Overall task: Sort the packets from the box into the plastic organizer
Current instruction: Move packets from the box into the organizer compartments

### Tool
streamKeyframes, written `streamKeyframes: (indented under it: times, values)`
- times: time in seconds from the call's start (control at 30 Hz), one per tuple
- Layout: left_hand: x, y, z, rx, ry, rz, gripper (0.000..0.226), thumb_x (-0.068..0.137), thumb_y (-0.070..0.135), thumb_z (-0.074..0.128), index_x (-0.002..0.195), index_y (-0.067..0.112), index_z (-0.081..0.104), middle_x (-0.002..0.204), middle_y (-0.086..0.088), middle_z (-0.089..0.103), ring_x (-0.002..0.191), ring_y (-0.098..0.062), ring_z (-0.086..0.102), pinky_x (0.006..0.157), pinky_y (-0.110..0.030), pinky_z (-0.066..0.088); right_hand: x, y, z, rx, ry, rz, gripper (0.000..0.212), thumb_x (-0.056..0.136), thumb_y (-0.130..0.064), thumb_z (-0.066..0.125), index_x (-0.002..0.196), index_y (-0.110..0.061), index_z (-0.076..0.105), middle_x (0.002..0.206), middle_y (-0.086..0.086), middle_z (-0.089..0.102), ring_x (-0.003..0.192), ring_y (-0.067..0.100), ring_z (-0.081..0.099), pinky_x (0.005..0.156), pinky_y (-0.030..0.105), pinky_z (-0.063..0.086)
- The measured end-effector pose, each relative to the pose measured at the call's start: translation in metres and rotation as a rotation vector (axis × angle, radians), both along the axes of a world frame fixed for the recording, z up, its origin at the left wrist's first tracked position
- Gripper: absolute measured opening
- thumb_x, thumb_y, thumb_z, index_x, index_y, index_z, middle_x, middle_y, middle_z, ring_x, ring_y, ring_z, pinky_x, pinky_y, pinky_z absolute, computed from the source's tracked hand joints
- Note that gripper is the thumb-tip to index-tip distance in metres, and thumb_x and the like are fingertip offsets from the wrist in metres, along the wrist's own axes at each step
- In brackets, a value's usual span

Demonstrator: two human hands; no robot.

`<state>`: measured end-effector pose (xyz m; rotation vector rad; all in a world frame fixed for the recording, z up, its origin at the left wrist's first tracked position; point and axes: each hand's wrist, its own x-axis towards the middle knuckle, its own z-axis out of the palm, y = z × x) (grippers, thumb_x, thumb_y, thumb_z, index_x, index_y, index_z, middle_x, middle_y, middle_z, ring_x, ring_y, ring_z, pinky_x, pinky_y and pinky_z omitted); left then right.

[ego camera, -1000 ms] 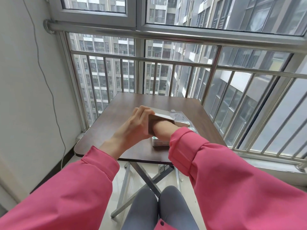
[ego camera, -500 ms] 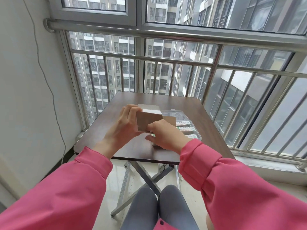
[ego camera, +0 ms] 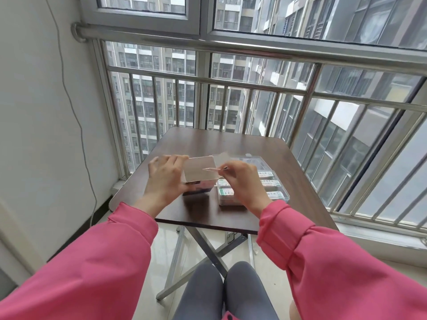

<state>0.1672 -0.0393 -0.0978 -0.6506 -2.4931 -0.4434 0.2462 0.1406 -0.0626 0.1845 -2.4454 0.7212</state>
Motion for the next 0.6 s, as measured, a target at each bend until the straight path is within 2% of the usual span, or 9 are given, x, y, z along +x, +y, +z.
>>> streamKeyframes:
  times: [0.07, 0.17, 0.23, 0.3, 0.33, 0.4, 0.43, 0.47, 0.6]
  values:
    - [-0.011, 0.000, 0.005, -0.138, -0.148, 0.041, 0.085, 0.074, 0.063, 0.061, 0.143, 0.021, 0.035, 0.139, 0.003, 0.047, 0.133, -0.020, 0.033, 0.111, -0.052, 0.011, -0.003, -0.001, -0.003, 0.010, -0.025, -0.009, 0.014, 0.087, -0.014, 0.065, 0.092, -0.003, 0.072, 0.085, 0.013, 0.072, 0.080, 0.026, 0.065, 0.076, 0.033, 0.047]
    - [-0.023, 0.001, 0.016, -0.301, -0.272, 0.066, 0.085, 0.081, 0.057, 0.058, 0.148, 0.020, 0.022, 0.153, 0.005, 0.028, 0.143, -0.019, 0.016, 0.110, -0.064, 0.000, -0.007, 0.000, -0.006, -0.015, -0.052, 0.008, 0.012, 0.087, -0.012, 0.065, 0.090, -0.004, 0.073, 0.078, 0.010, 0.073, 0.073, 0.022, 0.069, 0.075, 0.037, 0.052]
    - [-0.025, 0.003, 0.021, -0.372, -0.303, 0.063, 0.086, 0.081, 0.054, 0.058, 0.150, 0.021, 0.018, 0.156, 0.006, 0.019, 0.145, -0.018, 0.006, 0.107, -0.067, -0.007, -0.009, 0.000, -0.006, -0.034, -0.075, 0.007, 0.012, 0.088, -0.013, 0.064, 0.091, -0.005, 0.073, 0.078, 0.010, 0.073, 0.069, 0.018, 0.070, 0.074, 0.033, 0.053]
    - [-0.023, 0.007, 0.022, -0.331, -0.281, 0.033, 0.083, 0.079, 0.044, 0.062, 0.149, 0.022, 0.023, 0.156, 0.005, 0.020, 0.145, -0.018, 0.006, 0.108, -0.063, -0.010, -0.010, 0.001, -0.008, -0.050, -0.073, 0.006, 0.013, 0.088, -0.013, 0.064, 0.091, -0.005, 0.073, 0.078, 0.010, 0.073, 0.066, 0.017, 0.070, 0.073, 0.031, 0.053]
    - [-0.021, 0.011, 0.023, -0.224, -0.224, -0.014, 0.074, 0.078, 0.036, 0.061, 0.145, 0.021, 0.032, 0.152, 0.004, 0.029, 0.144, -0.019, 0.013, 0.112, -0.058, -0.004, -0.011, 0.002, -0.008, -0.063, -0.065, 0.004, 0.012, 0.088, -0.013, 0.064, 0.090, -0.005, 0.073, 0.078, 0.011, 0.073, 0.066, 0.018, 0.070, 0.073, 0.033, 0.053]
    - [-0.010, 0.018, 0.023, 0.122, -0.062, -0.154, 0.045, 0.080, 0.019, 0.054, 0.125, 0.015, 0.057, 0.130, -0.002, 0.054, 0.128, -0.023, 0.039, 0.108, -0.034, 0.022, -0.010, 0.002, -0.011, -0.074, -0.066, 0.000, 0.012, 0.087, -0.012, 0.065, 0.090, -0.005, 0.073, 0.078, 0.011, 0.074, 0.065, 0.018, 0.070, 0.073, 0.034, 0.053]
    - [-0.002, 0.022, 0.025, 0.288, -0.021, -0.202, 0.030, 0.083, 0.012, 0.052, 0.110, 0.011, 0.064, 0.112, -0.005, 0.060, 0.113, -0.023, 0.049, 0.093, -0.022, 0.029, -0.010, 0.003, -0.012, -0.076, -0.066, -0.003, 0.011, 0.087, -0.012, 0.065, 0.091, -0.006, 0.074, 0.078, 0.010, 0.074, 0.066, 0.018, 0.070, 0.073, 0.033, 0.053]
    - [0.006, 0.027, 0.029, 0.407, -0.042, -0.220, 0.019, 0.088, 0.009, 0.050, 0.098, 0.007, 0.065, 0.097, -0.006, 0.061, 0.096, -0.022, 0.053, 0.079, -0.019, 0.031, -0.009, 0.004, -0.013, -0.078, -0.062, -0.005, 0.011, 0.087, -0.011, 0.065, 0.092, -0.007, 0.074, 0.077, 0.009, 0.074, 0.065, 0.017, 0.070, 0.073, 0.032, 0.053]
    - [0.019, 0.047, 0.038, 0.558, -0.497, -0.213, 0.035, 0.098, 0.031, 0.044, 0.081, 0.005, 0.059, 0.062, -0.004, 0.059, 0.048, -0.007, 0.054, 0.050, -0.021, 0.041, -0.003, 0.013, -0.021, -0.055, 0.000, -0.030, 0.009, 0.086, -0.013, 0.067, 0.090, -0.009, 0.074, 0.070, 0.006, 0.073, 0.063, 0.018, 0.069, 0.074, 0.037, 0.053]
